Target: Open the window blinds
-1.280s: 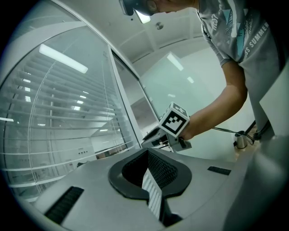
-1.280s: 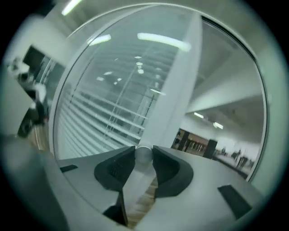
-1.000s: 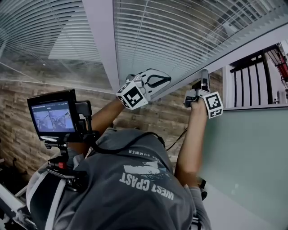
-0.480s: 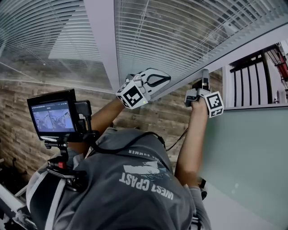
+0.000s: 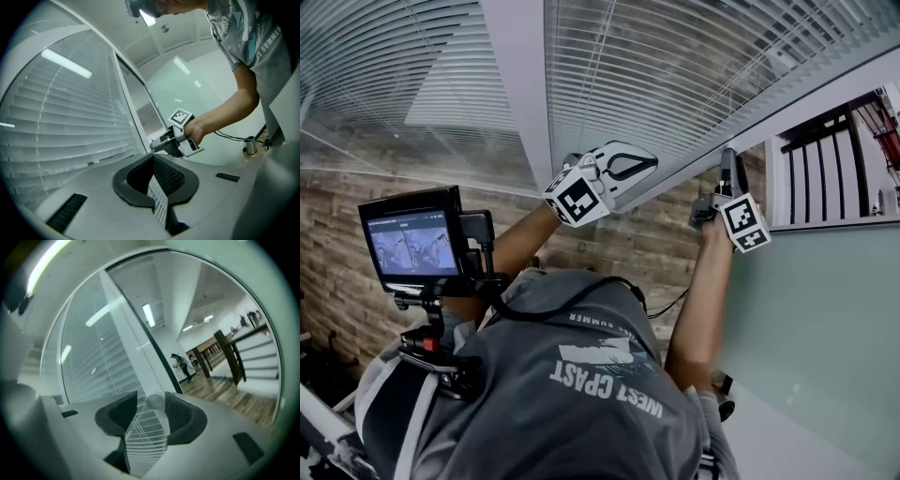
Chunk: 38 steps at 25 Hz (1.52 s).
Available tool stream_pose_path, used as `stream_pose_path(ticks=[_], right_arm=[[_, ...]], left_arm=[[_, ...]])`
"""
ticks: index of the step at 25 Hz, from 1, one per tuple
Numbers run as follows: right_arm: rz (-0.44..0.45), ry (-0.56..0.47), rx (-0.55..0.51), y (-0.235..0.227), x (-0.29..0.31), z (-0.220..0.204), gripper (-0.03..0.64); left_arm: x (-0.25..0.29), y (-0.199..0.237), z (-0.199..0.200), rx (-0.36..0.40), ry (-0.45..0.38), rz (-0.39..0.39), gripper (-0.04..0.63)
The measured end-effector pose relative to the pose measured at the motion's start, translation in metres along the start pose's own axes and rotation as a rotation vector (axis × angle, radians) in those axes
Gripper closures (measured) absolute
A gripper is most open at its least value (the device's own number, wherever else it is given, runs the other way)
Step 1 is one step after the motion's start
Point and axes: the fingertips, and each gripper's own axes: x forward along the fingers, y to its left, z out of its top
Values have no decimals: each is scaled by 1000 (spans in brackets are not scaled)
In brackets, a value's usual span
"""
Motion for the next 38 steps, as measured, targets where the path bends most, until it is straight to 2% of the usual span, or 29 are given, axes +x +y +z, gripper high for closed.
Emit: stream_pose_path(ticks=[2,5,12,15,18,20,26,30,34,38], right_arm=[[-16,8,-208,15,-9,11,476],[43,-21,-423,49,-21,30,476],[391,-93,-905,160,-54,37,477],[481,-113,-1062,188,-69,28,477],[487,-92,-1161,192,-74,16,477],[476,-58,-1184,188,-76,8,477],[463,-37,-1139,178,-77,4,477],[469,-63,-1131,180,-77,5,477],[461,-32,-1165,175,-77,1,477],[460,-47,-1151,175,-76,3,477]], left_arm=[[0,3,4,-1,-9,8,592],[0,10,13,-11,-24,22,592],[-2,22,31,-11,-60,43,592],[-2,24,39,-8,-78,41,592],[-2,25,39,-9,-79,44,592],[-3,25,38,-15,-80,46,592],[-4,24,36,-17,-76,41,592],[-4,23,34,-17,-75,40,591],[-4,21,34,-16,-74,34,592],[-3,22,36,-19,-83,39,592]])
